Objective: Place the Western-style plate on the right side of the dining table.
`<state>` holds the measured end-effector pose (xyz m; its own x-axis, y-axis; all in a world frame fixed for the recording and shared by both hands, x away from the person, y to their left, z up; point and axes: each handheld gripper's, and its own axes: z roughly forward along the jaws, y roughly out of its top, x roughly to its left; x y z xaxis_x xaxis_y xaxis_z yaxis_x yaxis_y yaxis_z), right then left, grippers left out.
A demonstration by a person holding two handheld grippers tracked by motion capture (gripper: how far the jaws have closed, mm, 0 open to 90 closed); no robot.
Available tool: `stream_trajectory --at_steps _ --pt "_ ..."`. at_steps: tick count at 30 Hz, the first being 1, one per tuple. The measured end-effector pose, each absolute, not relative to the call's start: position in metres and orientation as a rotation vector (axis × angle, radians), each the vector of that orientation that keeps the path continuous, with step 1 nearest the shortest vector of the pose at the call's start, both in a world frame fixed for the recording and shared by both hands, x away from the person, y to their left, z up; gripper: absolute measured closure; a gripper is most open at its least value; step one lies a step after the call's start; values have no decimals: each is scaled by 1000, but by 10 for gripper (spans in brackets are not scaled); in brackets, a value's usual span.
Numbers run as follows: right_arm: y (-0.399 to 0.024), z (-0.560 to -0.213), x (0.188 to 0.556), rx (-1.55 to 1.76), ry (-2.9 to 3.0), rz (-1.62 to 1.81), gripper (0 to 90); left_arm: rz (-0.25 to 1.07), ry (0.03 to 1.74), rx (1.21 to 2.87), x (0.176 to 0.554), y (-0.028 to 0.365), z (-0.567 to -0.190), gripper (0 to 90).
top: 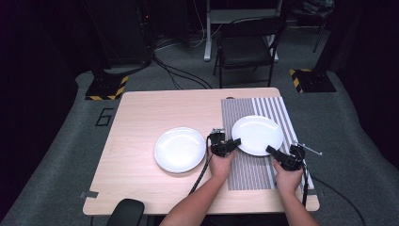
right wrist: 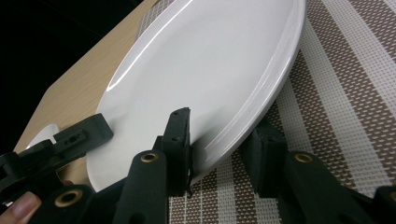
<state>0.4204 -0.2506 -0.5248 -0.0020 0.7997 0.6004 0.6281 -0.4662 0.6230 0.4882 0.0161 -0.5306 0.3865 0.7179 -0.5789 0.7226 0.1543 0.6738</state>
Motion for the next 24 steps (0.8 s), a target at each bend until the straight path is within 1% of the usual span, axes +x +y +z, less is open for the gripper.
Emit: stream_trajectory --at_steps 17,24 --pt "-251 -528 422 2076 1524 1445 640 8 1331 1576 490 16 -534 649" --pt "-251 -530 424 2124 1506 1447 638 3 1362 1568 490 14 -534 650"
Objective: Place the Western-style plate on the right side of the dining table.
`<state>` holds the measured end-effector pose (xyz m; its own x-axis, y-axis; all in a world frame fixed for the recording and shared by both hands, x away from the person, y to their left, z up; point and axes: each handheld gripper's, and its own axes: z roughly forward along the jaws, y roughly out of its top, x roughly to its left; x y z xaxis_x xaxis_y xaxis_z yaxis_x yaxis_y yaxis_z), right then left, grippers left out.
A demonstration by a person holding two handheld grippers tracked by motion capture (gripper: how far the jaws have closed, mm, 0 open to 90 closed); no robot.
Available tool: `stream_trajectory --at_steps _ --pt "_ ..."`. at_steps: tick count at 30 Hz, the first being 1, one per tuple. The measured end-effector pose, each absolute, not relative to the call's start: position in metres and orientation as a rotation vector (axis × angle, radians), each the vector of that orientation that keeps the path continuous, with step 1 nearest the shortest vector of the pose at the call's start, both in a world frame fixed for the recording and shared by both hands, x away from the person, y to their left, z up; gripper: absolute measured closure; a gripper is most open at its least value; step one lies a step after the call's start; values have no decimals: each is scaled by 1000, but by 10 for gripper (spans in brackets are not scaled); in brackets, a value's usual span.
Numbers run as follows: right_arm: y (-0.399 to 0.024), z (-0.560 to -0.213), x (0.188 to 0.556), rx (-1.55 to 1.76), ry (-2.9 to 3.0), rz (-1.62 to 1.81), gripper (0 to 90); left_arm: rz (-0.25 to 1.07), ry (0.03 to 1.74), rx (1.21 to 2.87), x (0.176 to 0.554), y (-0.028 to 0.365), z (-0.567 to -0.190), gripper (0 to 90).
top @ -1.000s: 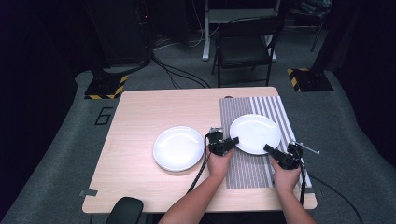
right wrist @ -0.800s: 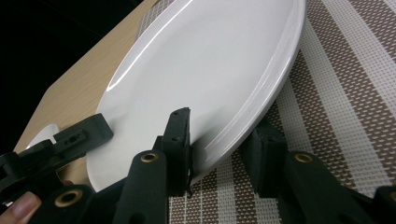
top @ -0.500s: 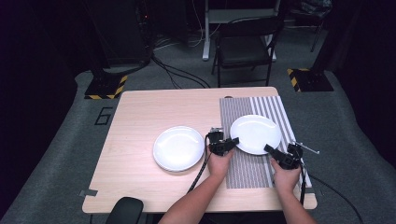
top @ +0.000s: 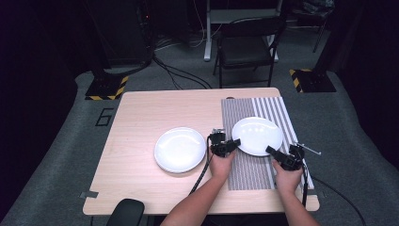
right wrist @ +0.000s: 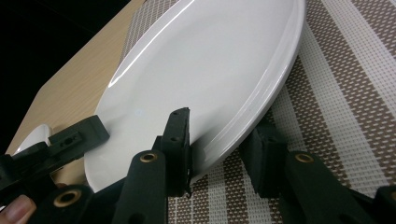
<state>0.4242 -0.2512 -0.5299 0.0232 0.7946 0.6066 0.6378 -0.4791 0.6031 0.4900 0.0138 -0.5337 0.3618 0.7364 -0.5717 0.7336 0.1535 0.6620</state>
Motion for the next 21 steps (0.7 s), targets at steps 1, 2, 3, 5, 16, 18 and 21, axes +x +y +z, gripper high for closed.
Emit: stream_trajectory --at_steps 1,2,3,5,16,18,21 --pt "-251 -530 424 2124 1506 1447 638 3 1362 1568 490 14 -534 650" --pt "-251 -530 425 2136 1500 1441 638 2 1362 1580 490 14 -534 650" --pt "-251 -530 425 2136 1500 1441 638 5 1360 1575 490 14 -534 650" --pt "-251 -531 426 2133 1498 1438 638 4 1364 1570 491 13 -534 650" --pt "-256 -532 427 2157 1491 1429 642 -14 1349 1595 493 11 -534 649" --pt "-256 -532 426 2165 1484 1423 642 -17 1342 1604 492 11 -534 647" --pt "-255 -530 426 2180 1469 1423 641 -18 1339 1607 492 12 -534 644"
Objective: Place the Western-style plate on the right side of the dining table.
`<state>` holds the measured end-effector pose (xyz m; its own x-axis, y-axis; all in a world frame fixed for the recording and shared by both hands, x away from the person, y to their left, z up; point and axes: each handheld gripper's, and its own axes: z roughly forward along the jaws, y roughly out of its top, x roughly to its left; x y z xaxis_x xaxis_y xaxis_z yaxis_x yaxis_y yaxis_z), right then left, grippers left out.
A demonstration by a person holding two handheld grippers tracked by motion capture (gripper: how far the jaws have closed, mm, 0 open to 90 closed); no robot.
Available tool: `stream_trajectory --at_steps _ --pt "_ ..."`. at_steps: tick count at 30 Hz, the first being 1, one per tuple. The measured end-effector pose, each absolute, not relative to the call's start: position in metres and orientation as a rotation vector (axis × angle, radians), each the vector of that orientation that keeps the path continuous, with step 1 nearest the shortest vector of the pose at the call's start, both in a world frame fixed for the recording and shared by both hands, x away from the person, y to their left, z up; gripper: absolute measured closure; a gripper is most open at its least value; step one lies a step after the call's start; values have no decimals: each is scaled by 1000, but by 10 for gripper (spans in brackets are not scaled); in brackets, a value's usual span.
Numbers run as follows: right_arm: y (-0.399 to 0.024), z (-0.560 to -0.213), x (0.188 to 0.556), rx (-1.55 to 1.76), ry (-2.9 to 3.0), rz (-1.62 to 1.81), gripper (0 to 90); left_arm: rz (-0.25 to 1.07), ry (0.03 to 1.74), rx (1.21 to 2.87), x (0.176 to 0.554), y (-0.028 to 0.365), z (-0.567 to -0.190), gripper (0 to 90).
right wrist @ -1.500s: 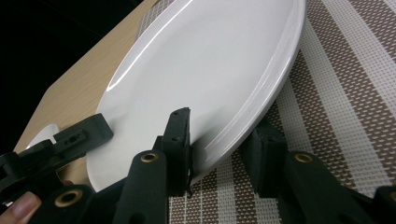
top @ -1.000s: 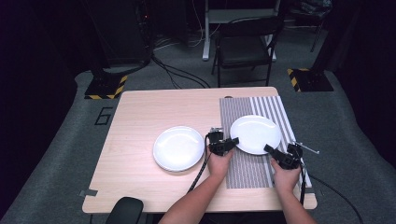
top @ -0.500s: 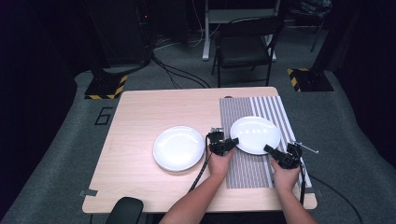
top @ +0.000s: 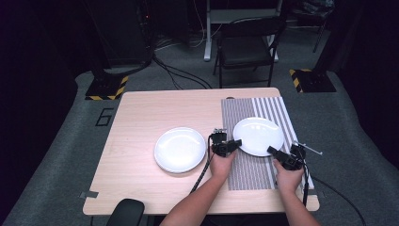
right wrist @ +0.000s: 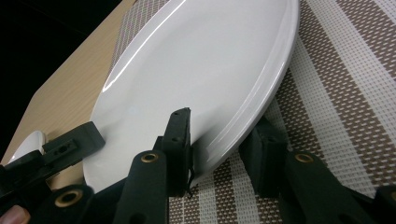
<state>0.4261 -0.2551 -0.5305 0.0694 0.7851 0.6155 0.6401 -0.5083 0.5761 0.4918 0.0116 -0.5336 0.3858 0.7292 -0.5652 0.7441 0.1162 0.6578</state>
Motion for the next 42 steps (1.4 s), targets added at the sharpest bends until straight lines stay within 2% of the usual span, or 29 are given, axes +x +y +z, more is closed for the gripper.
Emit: stream_trajectory --at_steps 7,12,22,34,42 --pt "-255 -529 424 2179 1468 1414 642 -19 1332 1612 491 12 -533 638" --pt "-251 -524 422 2119 1500 1395 621 -11 1319 1624 486 9 -531 587" --pt "-254 -524 419 2170 1461 1356 577 -30 1310 1627 483 11 -532 580" --pt "-258 -522 407 2176 1432 1316 572 -19 1287 1614 474 22 -526 540" --pt "-260 -511 398 2137 1371 1387 497 2 1269 1626 473 34 -520 515"
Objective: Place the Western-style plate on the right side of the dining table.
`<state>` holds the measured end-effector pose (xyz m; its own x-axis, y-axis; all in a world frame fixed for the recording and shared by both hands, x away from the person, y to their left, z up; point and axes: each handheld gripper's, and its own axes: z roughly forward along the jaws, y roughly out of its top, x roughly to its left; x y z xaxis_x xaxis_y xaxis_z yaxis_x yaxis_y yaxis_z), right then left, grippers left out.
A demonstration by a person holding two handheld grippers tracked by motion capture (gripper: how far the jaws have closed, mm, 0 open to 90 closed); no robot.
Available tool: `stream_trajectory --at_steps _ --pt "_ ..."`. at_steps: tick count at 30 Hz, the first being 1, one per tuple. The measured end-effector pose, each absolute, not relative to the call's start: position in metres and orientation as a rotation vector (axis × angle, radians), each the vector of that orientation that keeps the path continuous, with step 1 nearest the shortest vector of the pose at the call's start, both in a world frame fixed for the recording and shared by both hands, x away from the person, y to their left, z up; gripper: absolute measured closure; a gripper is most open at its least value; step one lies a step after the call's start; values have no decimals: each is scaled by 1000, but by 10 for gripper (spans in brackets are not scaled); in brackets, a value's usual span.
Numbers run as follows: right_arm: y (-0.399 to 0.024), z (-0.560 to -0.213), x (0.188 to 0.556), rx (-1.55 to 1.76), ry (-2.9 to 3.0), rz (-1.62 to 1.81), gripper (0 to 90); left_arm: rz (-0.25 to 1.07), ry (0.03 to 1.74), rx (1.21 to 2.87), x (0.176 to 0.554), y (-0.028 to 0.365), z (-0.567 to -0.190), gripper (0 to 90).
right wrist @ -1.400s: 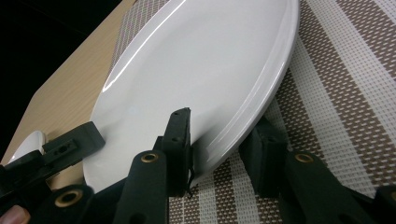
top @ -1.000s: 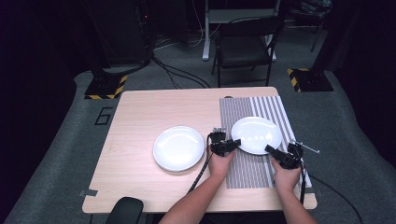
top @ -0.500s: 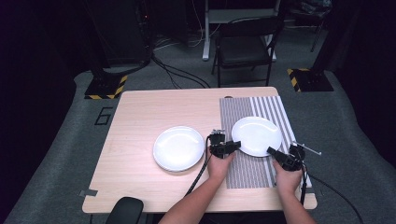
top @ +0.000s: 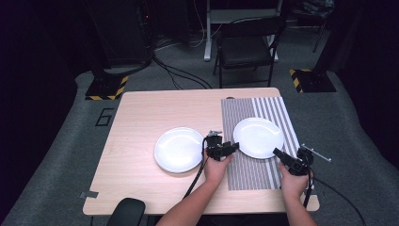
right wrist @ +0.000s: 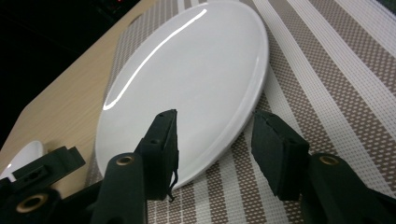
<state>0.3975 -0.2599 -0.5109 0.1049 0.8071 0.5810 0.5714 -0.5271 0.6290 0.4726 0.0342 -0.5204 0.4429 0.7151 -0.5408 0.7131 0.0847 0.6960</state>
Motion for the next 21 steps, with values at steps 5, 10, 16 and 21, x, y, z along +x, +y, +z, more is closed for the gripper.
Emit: stream_trajectory --at_steps 5,10,16,21 --pt "-250 -498 395 2008 1426 1397 471 12 1235 1626 474 39 -518 475" --pt "-237 -494 396 1924 1513 1387 471 -24 1249 1607 476 45 -515 465" --pt "-226 -490 397 1880 1587 1397 459 -4 1236 1605 475 53 -506 465" --pt "-217 -488 397 1846 1626 1417 448 26 1228 1636 473 65 -498 464"
